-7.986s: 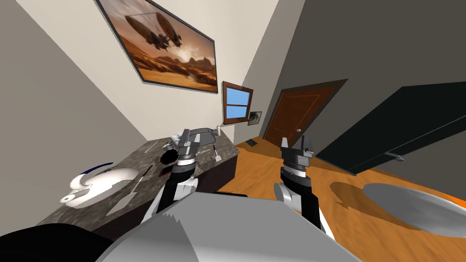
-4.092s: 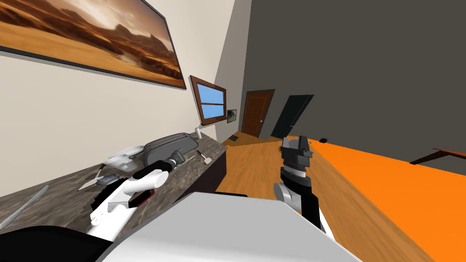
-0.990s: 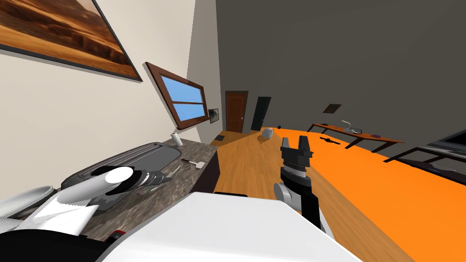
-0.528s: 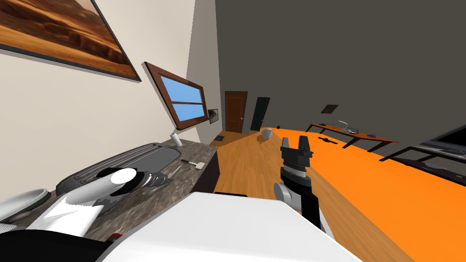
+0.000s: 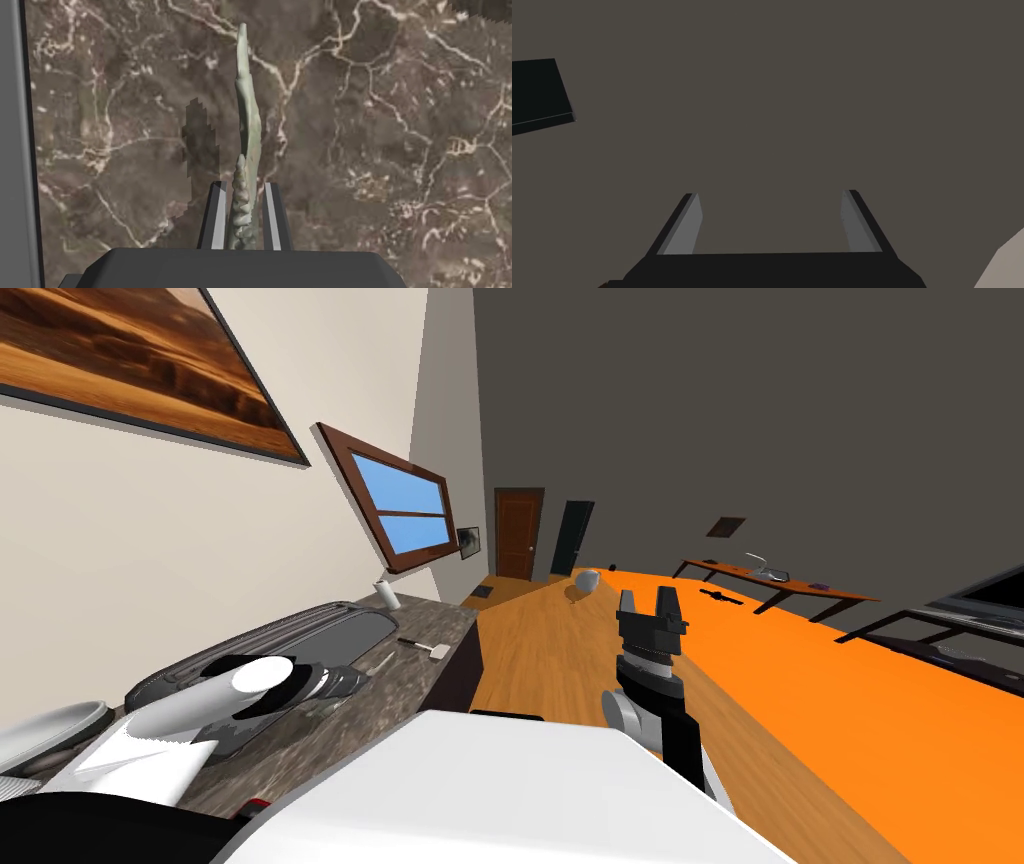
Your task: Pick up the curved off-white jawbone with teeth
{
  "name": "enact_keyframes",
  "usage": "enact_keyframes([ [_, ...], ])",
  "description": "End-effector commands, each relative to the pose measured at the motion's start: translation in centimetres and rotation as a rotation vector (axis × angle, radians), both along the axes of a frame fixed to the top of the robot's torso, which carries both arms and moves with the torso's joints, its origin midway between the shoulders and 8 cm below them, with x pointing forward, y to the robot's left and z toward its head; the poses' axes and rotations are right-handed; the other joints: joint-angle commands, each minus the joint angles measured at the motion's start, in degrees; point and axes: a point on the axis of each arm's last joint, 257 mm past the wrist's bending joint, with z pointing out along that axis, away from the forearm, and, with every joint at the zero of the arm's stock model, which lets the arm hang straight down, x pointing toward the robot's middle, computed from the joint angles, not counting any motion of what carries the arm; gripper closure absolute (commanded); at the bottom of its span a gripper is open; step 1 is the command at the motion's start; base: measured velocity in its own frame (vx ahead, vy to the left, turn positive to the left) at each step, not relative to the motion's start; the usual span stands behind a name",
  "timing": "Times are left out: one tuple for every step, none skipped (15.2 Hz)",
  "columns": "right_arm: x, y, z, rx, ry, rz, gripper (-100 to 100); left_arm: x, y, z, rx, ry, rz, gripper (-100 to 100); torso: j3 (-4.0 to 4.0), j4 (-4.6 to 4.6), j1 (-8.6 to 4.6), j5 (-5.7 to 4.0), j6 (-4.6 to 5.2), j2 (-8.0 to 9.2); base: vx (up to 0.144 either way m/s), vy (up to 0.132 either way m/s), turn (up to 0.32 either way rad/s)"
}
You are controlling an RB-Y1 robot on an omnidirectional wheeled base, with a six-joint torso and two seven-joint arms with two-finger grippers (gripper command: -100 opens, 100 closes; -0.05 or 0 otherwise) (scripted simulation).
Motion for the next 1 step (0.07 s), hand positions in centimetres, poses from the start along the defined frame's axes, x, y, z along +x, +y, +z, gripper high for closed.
enact_keyframes([
  [0.0,0.0,0.0,0.0,0.0,0.0,0,0.0,0.0,0.0,0.0,0.0,0.0,100,0.0,0.0,0.0,0.0,0.0,0.0,-0.015,-0.001,0.009],
])
